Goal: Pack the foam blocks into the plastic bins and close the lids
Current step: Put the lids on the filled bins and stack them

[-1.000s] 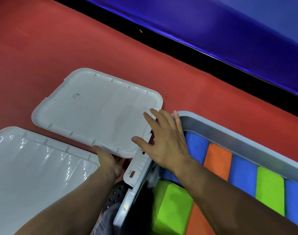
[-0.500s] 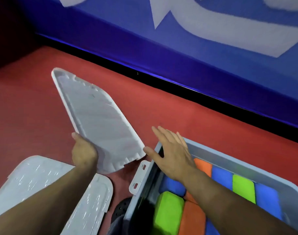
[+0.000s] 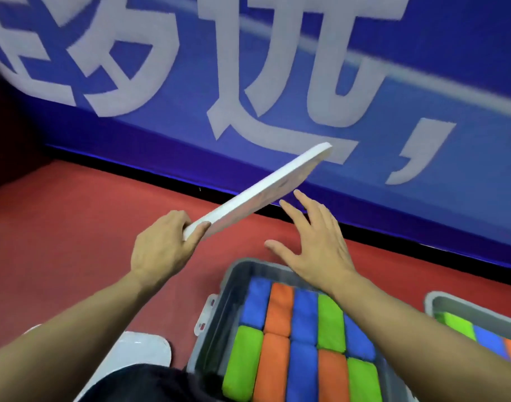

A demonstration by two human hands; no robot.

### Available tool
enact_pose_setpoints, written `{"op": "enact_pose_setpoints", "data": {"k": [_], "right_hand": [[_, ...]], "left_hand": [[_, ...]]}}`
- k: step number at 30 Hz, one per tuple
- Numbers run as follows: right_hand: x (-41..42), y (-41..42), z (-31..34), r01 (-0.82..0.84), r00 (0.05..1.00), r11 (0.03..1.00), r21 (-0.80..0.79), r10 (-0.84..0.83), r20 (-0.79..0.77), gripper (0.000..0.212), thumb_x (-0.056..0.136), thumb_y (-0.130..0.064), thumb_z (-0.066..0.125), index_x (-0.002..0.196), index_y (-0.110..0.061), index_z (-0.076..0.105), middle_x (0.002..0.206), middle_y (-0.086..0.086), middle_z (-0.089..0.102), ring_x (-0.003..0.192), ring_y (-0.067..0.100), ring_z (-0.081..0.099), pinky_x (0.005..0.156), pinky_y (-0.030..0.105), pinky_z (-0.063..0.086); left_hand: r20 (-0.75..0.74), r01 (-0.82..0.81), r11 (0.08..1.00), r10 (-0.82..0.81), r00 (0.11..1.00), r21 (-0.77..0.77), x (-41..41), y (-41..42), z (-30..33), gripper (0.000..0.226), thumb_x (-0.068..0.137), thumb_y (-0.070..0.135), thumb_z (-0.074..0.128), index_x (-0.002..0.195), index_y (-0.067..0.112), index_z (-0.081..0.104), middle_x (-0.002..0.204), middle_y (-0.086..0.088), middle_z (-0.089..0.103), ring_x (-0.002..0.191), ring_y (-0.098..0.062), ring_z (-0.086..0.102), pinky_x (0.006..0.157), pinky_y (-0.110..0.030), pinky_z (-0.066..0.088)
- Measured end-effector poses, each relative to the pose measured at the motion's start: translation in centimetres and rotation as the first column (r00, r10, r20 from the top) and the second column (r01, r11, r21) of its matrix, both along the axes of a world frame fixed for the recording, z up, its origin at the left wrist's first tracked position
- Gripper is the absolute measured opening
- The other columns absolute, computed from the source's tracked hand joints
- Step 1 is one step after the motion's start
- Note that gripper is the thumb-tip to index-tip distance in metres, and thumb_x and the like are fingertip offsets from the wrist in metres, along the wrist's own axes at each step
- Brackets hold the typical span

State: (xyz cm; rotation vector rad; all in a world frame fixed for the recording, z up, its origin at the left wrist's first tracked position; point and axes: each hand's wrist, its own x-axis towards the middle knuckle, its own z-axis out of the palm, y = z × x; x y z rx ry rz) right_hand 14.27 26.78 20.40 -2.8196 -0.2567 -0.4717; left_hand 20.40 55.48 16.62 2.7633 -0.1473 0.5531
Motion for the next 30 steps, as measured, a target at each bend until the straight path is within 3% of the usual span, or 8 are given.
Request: {"op": "enact_pose_setpoints", "data": {"k": [9,16,20,22,25,30], "right_hand": [[-8.9,-9.3,4.9,0.197,0.98,0.969,-0.151,-0.19,0.061,0.085,0.088,-0.08,0.031,0.154,-0.027,0.038,0.162,0.001,0.03,0.151,0.023,0.023,0.127,0.047,0.007],[-12.7,-12.9,2.6,0.286,0.956,0.945,-0.159,-0.293,-0.021,0.089,0.085,-0.082,0.019,0.153,-0.029,0.04,0.159,0.002,0.037,0.15,0.024,0.026,0.127,0.046,0.005],[-14.1,-13.5,-1.4,0.247,0.943,0.944,-0.217,-0.286,-0.171,0.097,0.08,-0.09,0.01,0.147,-0.031,0.046,0.139,-0.003,0.053,0.137,0.022,0.041,0.127,0.047,0.008],[-14.9,-13.5,-3.6,0.245,0.94,0.956,-0.162,-0.275,-0.204,0.102,0.078,-0.092,0.004,0.138,-0.028,0.056,0.122,-0.002,0.056,0.124,0.024,0.05,0.124,0.045,0.017],[-15.9,-13.2,-7.0,0.232,0.944,0.972,-0.045,-0.236,-0.229,0.098,0.074,-0.097,0.015,0.121,-0.028,0.066,0.107,-0.005,0.052,0.106,0.022,0.051,0.105,0.038,0.039],[-17.6,-12.7,-10.7,0.237,0.894,0.971,0.015,-0.212,-0.396,0.061,0.068,-0.091,0.051,0.101,-0.039,0.055,0.1,-0.016,0.047,0.096,0.01,0.044,0.087,0.03,0.037]], "left_hand": [[0.11,0.308,0.932,-0.332,0.937,0.191,-5.2,-8.6,4.9,0.05,0.093,0.072,0.031,0.081,0.027,0.05,0.076,0.008,0.049,0.067,-0.018,0.051,0.052,-0.034,0.036],[0.202,0.474,0.791,-0.574,0.794,0.386,-7.1,-9.8,2.7,0.053,0.093,0.066,0.039,0.08,0.018,0.054,0.073,0.001,0.052,0.064,-0.028,0.054,0.053,-0.035,0.034],[0.174,0.534,0.724,-0.65,0.739,0.438,-7.6,-8.6,0.0,0.055,0.093,0.065,0.04,0.078,0.015,0.056,0.073,-0.002,0.055,0.062,-0.028,0.055,0.054,-0.037,0.043],[0.158,0.554,0.693,-0.678,0.718,0.461,-8.0,-7.9,-1.5,0.056,0.093,0.064,0.041,0.078,0.013,0.058,0.072,-0.002,0.055,0.061,-0.028,0.056,0.053,-0.037,0.046],[0.128,0.577,0.668,-0.698,0.704,0.47,-8.5,-6.9,-3.9,0.058,0.093,0.066,0.042,0.08,0.013,0.06,0.072,-0.003,0.054,0.062,-0.029,0.056,0.056,-0.039,0.048],[0.017,0.657,0.567,-0.763,0.646,0.497,-9.2,-6.4,-7.1,0.058,0.096,0.069,0.04,0.083,0.014,0.056,0.075,-0.002,0.052,0.062,-0.027,0.052,0.058,-0.038,0.047]]}}
